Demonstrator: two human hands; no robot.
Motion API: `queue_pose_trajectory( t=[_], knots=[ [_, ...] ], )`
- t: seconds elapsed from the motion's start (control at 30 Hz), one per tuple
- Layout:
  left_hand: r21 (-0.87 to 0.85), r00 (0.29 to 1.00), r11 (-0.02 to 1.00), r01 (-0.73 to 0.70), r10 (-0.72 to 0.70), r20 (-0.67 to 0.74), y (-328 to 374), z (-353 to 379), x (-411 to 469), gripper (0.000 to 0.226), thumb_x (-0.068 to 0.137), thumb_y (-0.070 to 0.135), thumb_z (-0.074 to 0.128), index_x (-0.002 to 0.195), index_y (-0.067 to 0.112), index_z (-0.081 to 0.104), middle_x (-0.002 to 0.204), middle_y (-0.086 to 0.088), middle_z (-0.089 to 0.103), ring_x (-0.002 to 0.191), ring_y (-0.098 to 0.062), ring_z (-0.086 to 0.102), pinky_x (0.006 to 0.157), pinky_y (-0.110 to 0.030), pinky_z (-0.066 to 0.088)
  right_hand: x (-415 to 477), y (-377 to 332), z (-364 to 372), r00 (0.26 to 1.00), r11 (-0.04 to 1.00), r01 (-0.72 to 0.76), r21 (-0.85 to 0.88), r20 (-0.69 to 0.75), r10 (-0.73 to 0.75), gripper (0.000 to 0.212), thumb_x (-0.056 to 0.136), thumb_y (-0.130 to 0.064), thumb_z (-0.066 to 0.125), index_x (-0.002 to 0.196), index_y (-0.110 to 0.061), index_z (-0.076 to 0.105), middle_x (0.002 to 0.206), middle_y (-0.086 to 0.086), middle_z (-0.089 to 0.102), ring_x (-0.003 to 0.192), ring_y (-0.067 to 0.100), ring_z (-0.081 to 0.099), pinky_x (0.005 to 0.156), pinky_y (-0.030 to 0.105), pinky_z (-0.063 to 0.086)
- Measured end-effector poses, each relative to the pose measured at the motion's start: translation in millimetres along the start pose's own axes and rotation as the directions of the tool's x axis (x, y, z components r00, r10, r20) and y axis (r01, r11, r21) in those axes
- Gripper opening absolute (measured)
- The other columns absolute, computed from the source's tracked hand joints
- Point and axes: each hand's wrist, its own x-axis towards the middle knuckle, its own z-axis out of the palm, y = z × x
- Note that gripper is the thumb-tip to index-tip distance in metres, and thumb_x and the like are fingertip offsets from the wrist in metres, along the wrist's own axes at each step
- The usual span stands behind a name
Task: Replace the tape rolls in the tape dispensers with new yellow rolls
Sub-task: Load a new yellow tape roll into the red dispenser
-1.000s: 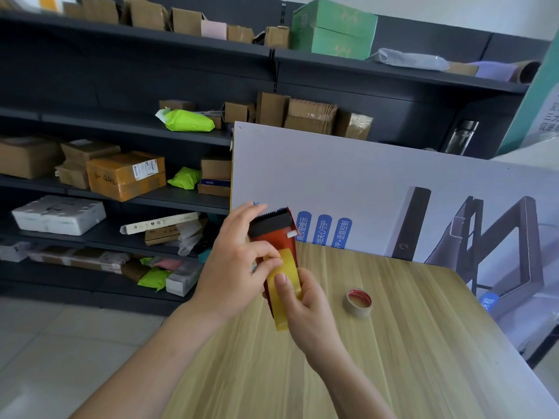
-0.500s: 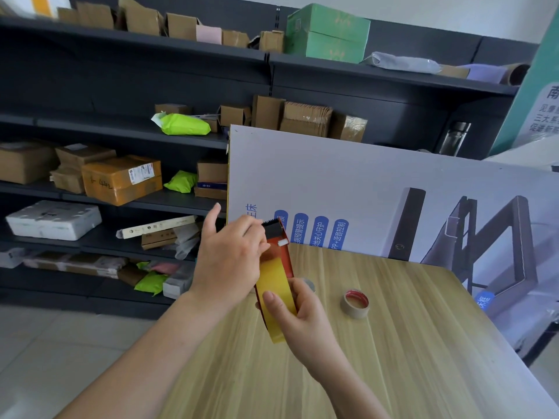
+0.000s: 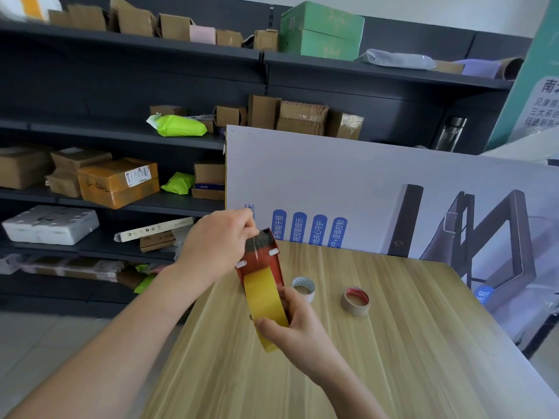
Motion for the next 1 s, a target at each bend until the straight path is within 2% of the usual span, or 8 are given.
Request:
queue_pose_trajectory(
  t=[0.13,0.3,0.43,0.6,0.73,0.83,0.9,1.0],
  knots=[
    [-0.103,0.996,0.992,0.066,-0.06,0.061,-7.0,-2.6,5.4,0.015,0.093,0.026,0.055,0.084,0.015,0.06,0.077,0.005,0.061,0.073,-0.014,0.055,0.06,-0.031,0.043,1.2,-0.4,-0.1,0.999,1.0,-0.03,0.0,0.015,0.03,0.035,0.07,-0.024,0.066,0.102,-0.017,0.057,0.074,-0.004,0.059,0.062,0.007,0.055,0.057,0.021,0.045],
    [-0.181,0.979,0.977,0.111,-0.075,0.192,-11.6,1.7,5.9,0.014,0.092,0.027,0.057,0.079,0.02,0.058,0.078,0.011,0.061,0.074,-0.005,0.056,0.056,-0.025,0.041,9.5,0.1,3.0,0.977,0.976,-0.192,0.1,-0.073,0.199,0.041,0.084,-0.062,0.061,0.087,-0.021,0.063,0.07,-0.015,0.069,0.065,-0.001,0.066,0.056,0.012,0.048],
    [-0.202,0.958,0.966,0.16,-0.103,0.266,-13.5,2.2,9.9,0.015,0.092,0.025,0.057,0.078,0.021,0.058,0.076,0.013,0.062,0.072,-0.001,0.056,0.053,-0.024,0.037,14.5,5.3,3.8,0.956,0.954,-0.281,0.101,-0.054,0.288,0.036,0.082,-0.048,0.071,0.101,-0.017,0.067,0.09,-0.001,0.077,0.082,0.013,0.074,0.071,0.027,0.059],
    [-0.182,0.961,0.961,0.206,-0.164,0.221,-17.1,0.6,16.8,0.015,0.093,0.021,0.055,0.08,0.016,0.061,0.07,0.014,0.058,0.061,0.004,0.051,0.051,-0.022,0.032,16.4,-0.7,2.3,0.966,0.957,-0.248,0.153,-0.034,0.256,0.023,0.084,-0.029,0.072,0.103,-0.018,0.064,0.073,-0.012,0.075,0.066,0.0,0.071,0.054,0.013,0.05],
    [-0.113,0.959,0.982,0.154,-0.121,0.257,-11.7,5.2,18.8,0.014,0.093,0.023,0.051,0.081,0.02,0.057,0.077,0.009,0.062,0.072,-0.005,0.057,0.055,-0.027,0.042,17.9,-0.7,6.5,0.949,0.948,-0.285,0.141,-0.096,0.299,0.028,0.085,-0.051,0.066,0.1,-0.028,0.062,0.089,-0.008,0.074,0.074,0.0,0.07,0.057,0.012,0.049],
    [0.017,0.97,0.991,0.136,-0.136,0.203,-13.0,8.1,22.2,0.014,0.094,0.024,0.048,0.083,0.02,0.055,0.08,0.006,0.061,0.074,-0.012,0.058,0.057,-0.031,0.044,18.1,-1.5,6.7,0.959,0.956,-0.249,0.155,-0.101,0.266,0.02,0.087,-0.047,0.065,0.094,-0.029,0.061,0.075,-0.012,0.073,0.061,-0.007,0.067,0.048,0.008,0.046],
    [0.001,0.971,0.985,0.175,-0.173,0.165,-16.5,8.4,24.9,0.014,0.095,0.023,0.049,0.084,0.017,0.056,0.083,0.004,0.066,0.08,-0.017,0.061,0.066,-0.037,0.049,20.0,-3.3,3.9,0.97,0.962,-0.22,0.163,-0.071,0.234,0.019,0.087,-0.039,0.068,0.098,-0.025,0.062,0.067,-0.017,0.073,0.061,-0.005,0.068,0.049,0.009,0.047],
    [-0.059,0.974,0.977,0.203,-0.195,0.116,-19.4,7.3,29.6,0.015,0.095,0.022,0.05,0.084,0.015,0.058,0.082,0.002,0.069,0.081,-0.018,0.061,0.067,-0.036,0.049,23.3,-7.7,-1.9,0.978,0.964,-0.194,0.18,-0.046,0.205,0.025,0.085,-0.032,0.072,0.104,-0.021,0.062,0.079,-0.008,0.076,0.072,0.003,0.073,0.056,0.014,0.052]
  ],
)
